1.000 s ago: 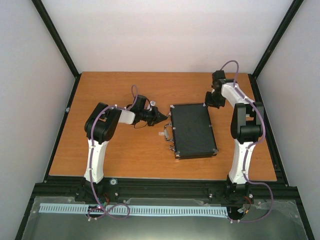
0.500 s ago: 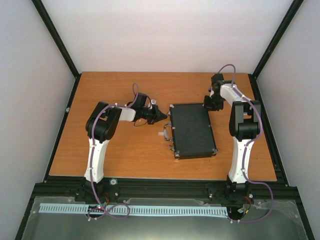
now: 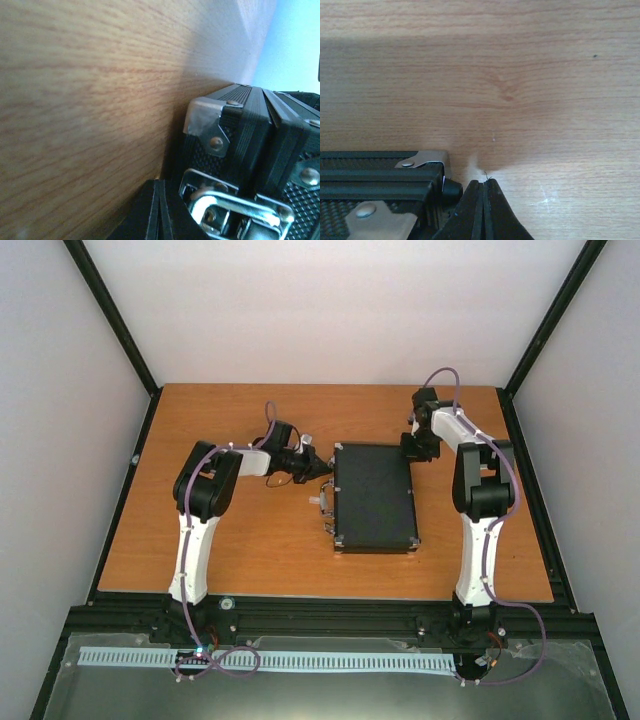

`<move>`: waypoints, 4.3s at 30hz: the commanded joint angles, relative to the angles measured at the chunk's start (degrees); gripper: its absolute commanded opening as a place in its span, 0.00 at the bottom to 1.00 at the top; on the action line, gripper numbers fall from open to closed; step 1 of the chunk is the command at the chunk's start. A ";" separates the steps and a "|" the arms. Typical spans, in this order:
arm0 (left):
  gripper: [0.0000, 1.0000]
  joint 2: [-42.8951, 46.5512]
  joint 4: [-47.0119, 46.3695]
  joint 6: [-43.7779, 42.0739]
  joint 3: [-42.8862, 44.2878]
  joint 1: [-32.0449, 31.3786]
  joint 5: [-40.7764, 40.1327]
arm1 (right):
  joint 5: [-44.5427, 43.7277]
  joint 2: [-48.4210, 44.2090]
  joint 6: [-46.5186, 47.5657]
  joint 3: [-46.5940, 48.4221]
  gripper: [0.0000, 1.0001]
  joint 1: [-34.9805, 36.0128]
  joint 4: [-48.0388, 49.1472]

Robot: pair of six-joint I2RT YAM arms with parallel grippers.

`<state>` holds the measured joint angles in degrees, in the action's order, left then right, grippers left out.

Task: Pack up texas hold em set

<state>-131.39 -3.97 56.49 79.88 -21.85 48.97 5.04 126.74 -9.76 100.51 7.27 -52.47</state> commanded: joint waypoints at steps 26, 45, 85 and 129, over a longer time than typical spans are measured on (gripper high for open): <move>0.08 17.70 28.41 -23.63 -15.58 4.14 -15.24 | 1.19 -2.40 -0.26 6.82 0.09 2.05 -3.86; 0.01 2.76 36.82 -20.02 29.83 8.76 -11.72 | 4.23 -39.29 -8.76 -32.67 0.12 5.60 -0.38; 0.01 -8.06 32.85 -25.22 24.51 -1.31 4.36 | -7.76 -40.23 -20.13 -48.03 0.14 18.45 -3.93; 0.01 44.79 59.57 -37.46 -7.79 1.22 -38.84 | -3.16 -17.05 -2.65 -6.08 0.04 10.67 12.46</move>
<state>-89.58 54.46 20.78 65.36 -22.20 15.92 8.05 117.21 -10.50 94.63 18.55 -41.95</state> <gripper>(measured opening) 0.012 0.045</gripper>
